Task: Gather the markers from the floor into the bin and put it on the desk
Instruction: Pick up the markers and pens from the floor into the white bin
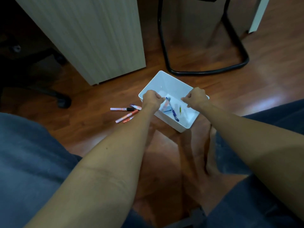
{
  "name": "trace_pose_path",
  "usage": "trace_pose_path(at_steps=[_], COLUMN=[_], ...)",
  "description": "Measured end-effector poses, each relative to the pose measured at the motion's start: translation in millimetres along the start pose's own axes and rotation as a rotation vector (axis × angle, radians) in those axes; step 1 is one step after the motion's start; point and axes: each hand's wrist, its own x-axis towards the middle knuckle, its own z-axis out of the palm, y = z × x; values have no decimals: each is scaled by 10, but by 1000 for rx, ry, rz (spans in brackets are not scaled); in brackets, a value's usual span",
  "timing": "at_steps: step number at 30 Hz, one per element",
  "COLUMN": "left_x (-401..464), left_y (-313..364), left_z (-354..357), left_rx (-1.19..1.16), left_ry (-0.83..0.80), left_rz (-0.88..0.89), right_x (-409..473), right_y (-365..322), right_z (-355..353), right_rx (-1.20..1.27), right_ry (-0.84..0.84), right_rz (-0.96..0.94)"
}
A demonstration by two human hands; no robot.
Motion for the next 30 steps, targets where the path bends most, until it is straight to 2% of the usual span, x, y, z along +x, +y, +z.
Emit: trace_pose_path(at_steps=[3,8,11,18,25,30], left_x=[29,72,94,157,457,745], left_y=[-115,-406,-678,-1483,-1879,-2011], left_z=[-166,-632,-925,-1303,-1101,-934], left_rx=[-25,-58,-79,-67,-90,59], left_ry=[53,172,263,329,288,168], left_rz=[-11,-54,-96,-167,-129,-69], right_x=[-2,-120,-206,-218,-54,197], right_y=[-113,-603,-892,-1310,-1320,-1156], right_z=[-2,203,428,1127,1716,1996], right_rx=[36,28,13,-70,-234,-347], right_ry=[5,-18,-21,-137,-173,-227], right_rz=[-26,-214,-314,-464,-522,-537])
